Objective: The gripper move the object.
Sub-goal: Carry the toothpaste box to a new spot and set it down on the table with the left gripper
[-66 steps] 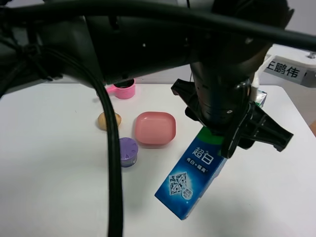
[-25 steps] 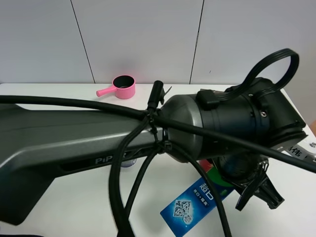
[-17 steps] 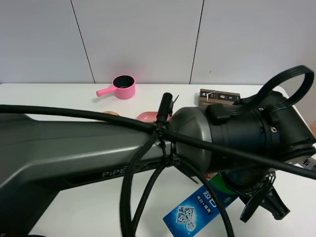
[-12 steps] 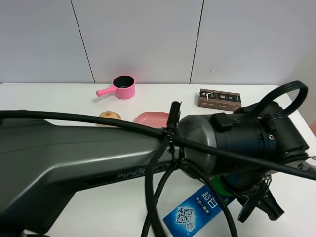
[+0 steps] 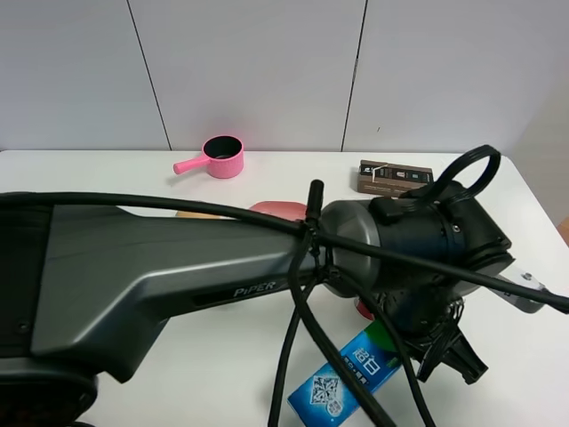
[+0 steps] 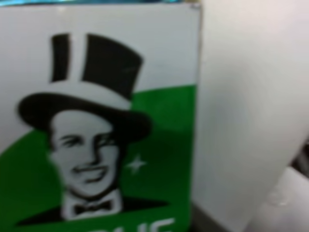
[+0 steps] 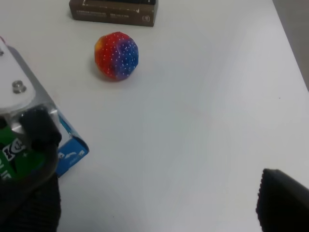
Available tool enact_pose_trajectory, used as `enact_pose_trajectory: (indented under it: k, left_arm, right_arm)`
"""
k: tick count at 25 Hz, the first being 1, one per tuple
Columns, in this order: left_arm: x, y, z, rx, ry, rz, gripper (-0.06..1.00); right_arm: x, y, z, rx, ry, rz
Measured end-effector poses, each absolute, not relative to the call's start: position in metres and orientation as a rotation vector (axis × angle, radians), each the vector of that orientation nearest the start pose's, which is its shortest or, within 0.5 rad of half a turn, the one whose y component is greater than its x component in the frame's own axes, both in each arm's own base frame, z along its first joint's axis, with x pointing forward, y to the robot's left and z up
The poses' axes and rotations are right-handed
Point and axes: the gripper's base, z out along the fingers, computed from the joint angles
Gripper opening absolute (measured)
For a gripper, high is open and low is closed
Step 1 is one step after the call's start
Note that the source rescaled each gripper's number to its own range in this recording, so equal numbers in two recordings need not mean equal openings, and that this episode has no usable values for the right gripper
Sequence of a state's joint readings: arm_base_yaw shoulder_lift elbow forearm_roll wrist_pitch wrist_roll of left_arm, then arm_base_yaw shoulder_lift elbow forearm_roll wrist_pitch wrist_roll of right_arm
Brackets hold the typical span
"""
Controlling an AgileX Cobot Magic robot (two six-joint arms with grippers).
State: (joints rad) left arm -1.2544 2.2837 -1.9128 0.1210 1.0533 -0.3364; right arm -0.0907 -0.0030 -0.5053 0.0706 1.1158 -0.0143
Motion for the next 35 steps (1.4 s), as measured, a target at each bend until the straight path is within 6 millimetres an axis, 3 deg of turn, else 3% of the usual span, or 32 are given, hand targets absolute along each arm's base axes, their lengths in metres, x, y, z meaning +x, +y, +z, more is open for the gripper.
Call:
enact_pose_trajectory:
  k: [6,18,25,35]
  left_arm:
    - [0.157,-0.458,0.154,1.355,2.620,-0.132,0.00]
    - [0.155,-0.460,0.139,1.377,2.647,-0.137,0.00]
    - [0.152,-0.461,0.121,1.383,2.696,-0.128,0.00]
    - [0.152,-0.462,0.123,1.376,2.692,-0.155,0.00]
  right_arm:
    - [-0.008,0.006,0.271,0.075,2.114,0.010]
    - [-0.007,0.008,0.273,0.073,2.084,0.042]
    - [-0.007,0.008,0.273,0.073,2.088,0.045]
    - [-0.007,0.008,0.273,0.073,2.088,0.046]
